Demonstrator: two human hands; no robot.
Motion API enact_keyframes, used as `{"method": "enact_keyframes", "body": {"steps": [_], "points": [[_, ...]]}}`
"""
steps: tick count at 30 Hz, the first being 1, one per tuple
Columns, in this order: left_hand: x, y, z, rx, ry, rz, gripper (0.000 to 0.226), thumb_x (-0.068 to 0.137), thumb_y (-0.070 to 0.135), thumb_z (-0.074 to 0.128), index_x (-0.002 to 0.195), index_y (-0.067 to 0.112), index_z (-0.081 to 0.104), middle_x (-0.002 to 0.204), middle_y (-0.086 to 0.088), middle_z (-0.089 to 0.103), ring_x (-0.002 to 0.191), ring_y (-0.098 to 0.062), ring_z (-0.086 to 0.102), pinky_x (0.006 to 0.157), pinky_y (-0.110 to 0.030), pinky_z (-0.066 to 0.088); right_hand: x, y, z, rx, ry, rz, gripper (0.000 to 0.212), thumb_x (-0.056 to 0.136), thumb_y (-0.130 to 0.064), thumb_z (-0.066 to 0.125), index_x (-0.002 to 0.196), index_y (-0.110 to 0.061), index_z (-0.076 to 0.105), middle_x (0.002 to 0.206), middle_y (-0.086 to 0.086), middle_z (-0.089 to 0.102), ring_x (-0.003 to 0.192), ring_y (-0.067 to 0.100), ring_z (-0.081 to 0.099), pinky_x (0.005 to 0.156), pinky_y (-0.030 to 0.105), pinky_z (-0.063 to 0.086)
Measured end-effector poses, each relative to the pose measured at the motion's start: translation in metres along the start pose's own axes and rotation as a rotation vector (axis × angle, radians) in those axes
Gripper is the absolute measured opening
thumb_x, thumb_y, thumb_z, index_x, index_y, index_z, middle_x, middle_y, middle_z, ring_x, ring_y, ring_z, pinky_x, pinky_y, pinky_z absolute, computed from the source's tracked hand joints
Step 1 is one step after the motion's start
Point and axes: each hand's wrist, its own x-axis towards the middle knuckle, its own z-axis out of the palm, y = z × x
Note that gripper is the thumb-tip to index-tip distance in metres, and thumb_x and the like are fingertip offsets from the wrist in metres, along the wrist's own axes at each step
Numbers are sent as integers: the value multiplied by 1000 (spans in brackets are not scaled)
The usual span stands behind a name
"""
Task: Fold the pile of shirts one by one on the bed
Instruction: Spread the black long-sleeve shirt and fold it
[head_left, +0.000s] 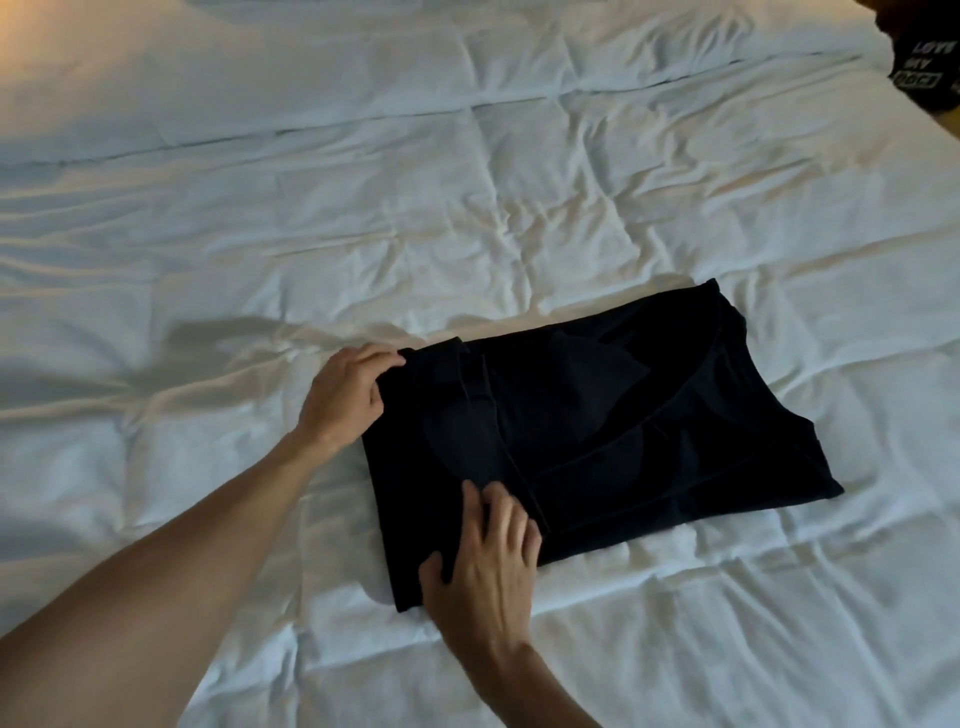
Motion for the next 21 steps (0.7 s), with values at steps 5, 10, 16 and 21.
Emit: {"method": "enact_keyframes", "body": {"steps": [5, 10, 16, 21], "points": [[-41, -19, 16, 369, -200, 130, 88, 61, -20, 69, 142, 6, 50, 149, -10, 48, 141, -29, 42, 112, -47, 38, -10, -18, 30, -93, -284, 32, 122, 52, -72, 70, 139, 9, 44, 127, 24, 51, 111, 38, 48, 98, 49, 34], [-48, -12, 14, 512, -294, 112, 101, 70, -9, 69, 157, 15, 23, 165, -4, 17, 151, -25, 18, 120, -51, 23, -18, -23, 52, -128, -262, 55, 134, 49, -55, 89, 144, 14, 26, 148, 30, 36, 129, 44, 37, 107, 55, 32], [-48, -14, 0, 377, -231, 171, 73, 58, -14, 73, 125, 12, 68, 131, -6, 65, 133, -27, 53, 107, -56, 39, -10, -25, 44, -140, -287, 64, 94, 46, -32, 94, 121, 14, 61, 132, 28, 57, 111, 43, 53, 86, 53, 55], [-29, -3, -32, 299, -185, 321, 48, 43, -1, 82, 86, 21, 78, 97, 5, 75, 106, -26, 68, 97, -34, 41, 3, -7, -1, 36, -348, -17, 39, 85, -17, 55, 121, -4, 64, 146, 7, 51, 113, 31, 58, 94, 36, 51]]}}
